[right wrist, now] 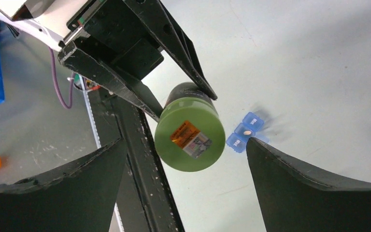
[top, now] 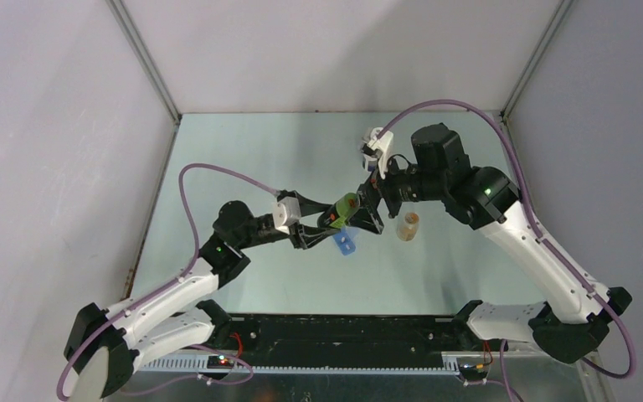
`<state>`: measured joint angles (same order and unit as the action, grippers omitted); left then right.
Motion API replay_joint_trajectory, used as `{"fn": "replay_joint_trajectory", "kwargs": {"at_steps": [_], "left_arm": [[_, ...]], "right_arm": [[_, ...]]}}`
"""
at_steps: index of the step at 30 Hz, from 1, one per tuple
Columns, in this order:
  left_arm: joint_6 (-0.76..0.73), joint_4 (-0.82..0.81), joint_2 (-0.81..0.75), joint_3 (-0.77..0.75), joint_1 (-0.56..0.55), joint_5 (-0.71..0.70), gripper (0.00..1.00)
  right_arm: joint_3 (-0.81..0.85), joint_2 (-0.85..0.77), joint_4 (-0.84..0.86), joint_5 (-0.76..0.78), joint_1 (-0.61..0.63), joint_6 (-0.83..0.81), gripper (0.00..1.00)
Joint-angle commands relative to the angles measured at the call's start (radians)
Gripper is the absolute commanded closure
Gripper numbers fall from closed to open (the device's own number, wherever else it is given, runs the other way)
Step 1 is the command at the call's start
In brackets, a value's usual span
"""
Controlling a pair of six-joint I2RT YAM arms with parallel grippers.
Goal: Sort the pills into containers
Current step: Screw the lid of the pill bottle onto the pill bottle.
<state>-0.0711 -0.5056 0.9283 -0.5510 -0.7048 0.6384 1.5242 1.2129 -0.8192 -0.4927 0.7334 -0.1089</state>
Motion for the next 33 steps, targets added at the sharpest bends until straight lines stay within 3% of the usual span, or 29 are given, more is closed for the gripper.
{"fn": "replay_joint_trajectory", "kwargs": {"at_steps": [1,12,17,21,26,31,33], "left_arm": [[-0.005,-0.028,0.004,-0.056,-0.003,0.079,1.00],[-0.006,-0.020,0.009,-0.058,-0.004,0.114,1.00],[-0.004,-0.025,0.007,-0.056,-0.004,0.092,1.00],[0.023,-0.083,-0.005,-0.038,-0.004,0.052,1.00],[0.013,-0.078,-0.016,-0.028,-0.004,0.013,1.00],[0.006,-0.061,-0.022,-0.026,-0.005,-0.106,1.00],[0.005,-0.054,-0.019,-0.028,-0.005,-0.139,1.00]], "right_arm": [[0.071,0.018,-0.080,-0.016,-0.005,-0.133,0.04],[0.109,0.076,-0.136,-0.046,-0.005,-0.128,0.25],[0.092,0.090,-0.088,-0.036,0.004,-0.057,0.50],[0.010,0.069,0.009,-0.008,0.028,0.072,0.62],[-0.064,0.056,0.113,0.067,0.064,0.253,0.66],[-0.046,0.070,0.104,0.300,0.089,0.510,0.77],[-0.046,0.064,0.110,0.391,0.093,0.611,0.72]]}}
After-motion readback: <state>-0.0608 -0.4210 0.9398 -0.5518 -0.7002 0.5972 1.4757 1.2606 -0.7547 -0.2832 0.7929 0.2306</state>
